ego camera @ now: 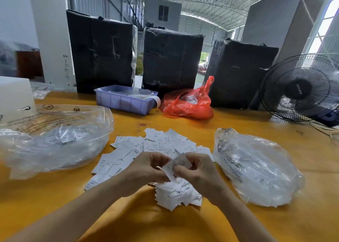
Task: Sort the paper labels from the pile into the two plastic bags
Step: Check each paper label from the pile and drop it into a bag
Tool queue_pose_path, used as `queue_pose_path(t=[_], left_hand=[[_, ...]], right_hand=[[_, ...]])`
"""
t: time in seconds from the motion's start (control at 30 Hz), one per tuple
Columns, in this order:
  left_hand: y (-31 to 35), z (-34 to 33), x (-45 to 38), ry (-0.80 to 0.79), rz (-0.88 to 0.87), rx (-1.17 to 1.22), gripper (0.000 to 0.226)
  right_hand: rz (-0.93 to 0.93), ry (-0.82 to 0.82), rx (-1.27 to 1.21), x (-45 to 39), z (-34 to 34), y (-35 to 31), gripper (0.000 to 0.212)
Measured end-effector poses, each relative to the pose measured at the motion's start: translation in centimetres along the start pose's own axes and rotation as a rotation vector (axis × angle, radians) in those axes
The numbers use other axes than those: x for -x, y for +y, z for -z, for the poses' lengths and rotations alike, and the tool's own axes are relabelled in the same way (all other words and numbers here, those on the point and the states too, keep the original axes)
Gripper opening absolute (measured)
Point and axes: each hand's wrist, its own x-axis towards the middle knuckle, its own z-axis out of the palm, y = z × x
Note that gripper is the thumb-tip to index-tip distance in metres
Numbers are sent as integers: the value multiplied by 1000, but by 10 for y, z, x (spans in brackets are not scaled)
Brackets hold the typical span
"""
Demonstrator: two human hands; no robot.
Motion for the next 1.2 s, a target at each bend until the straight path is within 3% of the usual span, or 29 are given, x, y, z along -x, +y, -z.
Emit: queue_pose_path(t=[0.13,0.27,0.37,0.57,0.77,1.2], left_hand=[[1,0,-1,149,9,81,16],[3,-4,-1,175,47,285,3],[4,-9,0,182,55,343,23],[4,-8,1,286,-3,282,31],[2,-8,1,246,-59,113,24],[3,-10,2,169,-64,83,29]], right_hand=[[-10,39,-92,-2,3,-2,7],[0,-6,-72,-1,2,1,6],[34,-16,-43,-1,0,2,8],[45,-32,-38,-1,2,-2,4],[48,332,-260,-4,16,-9,13],[55,322,-233,0,5,-13,14]])
